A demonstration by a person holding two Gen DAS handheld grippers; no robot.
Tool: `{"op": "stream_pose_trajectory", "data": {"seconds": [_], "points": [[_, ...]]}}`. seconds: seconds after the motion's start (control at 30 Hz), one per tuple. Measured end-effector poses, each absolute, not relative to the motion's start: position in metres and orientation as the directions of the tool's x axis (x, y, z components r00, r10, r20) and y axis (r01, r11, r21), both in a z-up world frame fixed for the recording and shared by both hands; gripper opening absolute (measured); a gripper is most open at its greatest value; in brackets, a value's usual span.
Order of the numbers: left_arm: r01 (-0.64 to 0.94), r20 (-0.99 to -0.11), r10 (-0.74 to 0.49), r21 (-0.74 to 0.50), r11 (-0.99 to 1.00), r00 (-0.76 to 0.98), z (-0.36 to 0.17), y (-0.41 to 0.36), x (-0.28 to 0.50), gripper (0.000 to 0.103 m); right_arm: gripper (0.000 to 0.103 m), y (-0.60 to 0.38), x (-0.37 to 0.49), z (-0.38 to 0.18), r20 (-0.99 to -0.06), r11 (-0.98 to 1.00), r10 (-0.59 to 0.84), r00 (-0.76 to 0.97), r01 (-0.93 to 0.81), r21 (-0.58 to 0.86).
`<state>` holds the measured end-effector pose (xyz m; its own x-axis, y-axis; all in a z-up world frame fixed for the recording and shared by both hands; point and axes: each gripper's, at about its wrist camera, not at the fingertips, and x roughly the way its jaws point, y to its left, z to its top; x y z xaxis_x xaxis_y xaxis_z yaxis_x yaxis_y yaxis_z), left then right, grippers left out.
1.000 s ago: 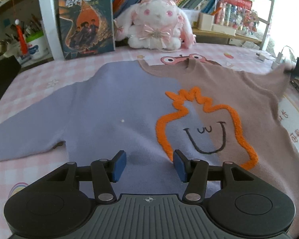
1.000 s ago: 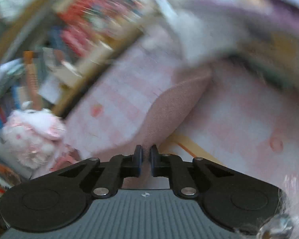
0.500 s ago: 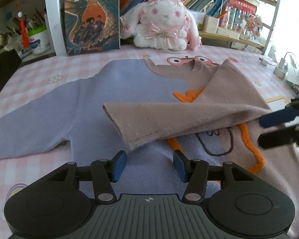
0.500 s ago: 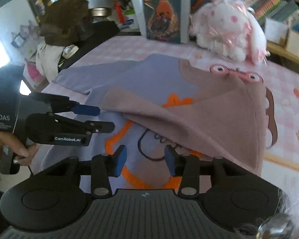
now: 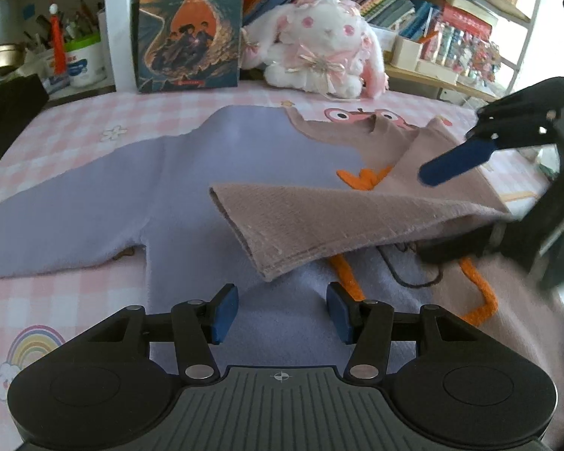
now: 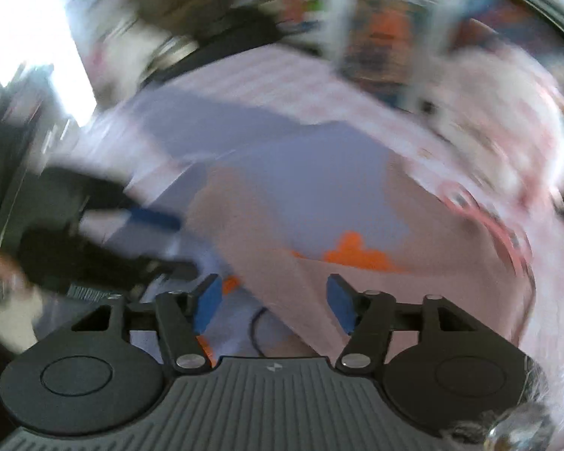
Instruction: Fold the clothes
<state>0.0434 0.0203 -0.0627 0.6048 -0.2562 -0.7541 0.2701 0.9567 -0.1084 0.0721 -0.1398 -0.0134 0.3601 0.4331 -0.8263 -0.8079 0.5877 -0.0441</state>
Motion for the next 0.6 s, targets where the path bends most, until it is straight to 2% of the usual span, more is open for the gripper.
{"op": "stream_pose_trajectory", "data": {"seconds": [0.07,0.1,0.13,0.17,0.2,0.27,0.37,0.43,0.5,0.6], "points": [[0.27,-0.754,-0.256,-0.108,0.957,0.605,-0.064,0.02,0.042,0.053,0.058,-0.12,0.06,-0.026,-0.835,0.499,0.362,0.414,-0.843,-0.201],[0.272,-0.754,-0.257,-0.107,0.956,0.604,-0.064,0.02,0.043,0.053,0.049,-0.113,0.054,-0.034,-0.832,0.451,0.325,0.45,-0.847,-0.281],[0.274,-0.755,-0.257,-0.107,0.956,0.603,-0.064,0.02,0.043,0.053,0.035,-0.114,0.053,-0.037,-0.816,0.455,0.307,0.489,-0.829,-0.326],[0.276,-0.756,-0.258,-0.106,0.955,0.602,-0.064,0.019,0.044,0.053,0.01,-0.117,0.054,-0.038,-0.796,0.478,0.294,0.529,-0.803,-0.357],[0.279,-0.756,-0.26,-0.107,0.954,0.601,-0.064,0.019,0.044,0.052,0.01,-0.12,0.055,-0.04,-0.774,0.5,0.28,0.568,-0.775,-0.388],[0.289,-0.755,-0.262,-0.101,0.952,0.601,-0.063,0.019,0.045,0.053,0.01,-0.152,0.064,-0.022,-0.714,0.683,0.294,0.635,-0.662,-0.308],[0.3,-0.755,-0.26,-0.089,0.95,0.602,-0.063,0.018,0.044,0.053,0.009,-0.235,0.077,0.005,-0.628,0.947,0.163,0.761,-0.3,-0.118],[0.301,-0.756,-0.26,-0.088,0.95,0.601,-0.063,0.018,0.044,0.053,0.009,-0.3,0.078,0.009,-0.64,0.999,0.028,0.768,-0.012,0.029],[0.301,-0.757,-0.26,-0.088,0.95,0.599,-0.063,0.018,0.044,0.053,0.009,-0.358,0.075,-0.003,-0.694,0.971,-0.073,0.716,0.209,0.113],[0.302,-0.76,-0.259,-0.086,0.949,0.596,-0.063,0.017,0.046,0.053,0.009,-0.408,0.071,-0.027,-0.742,0.925,-0.169,0.649,0.364,0.108]]}}
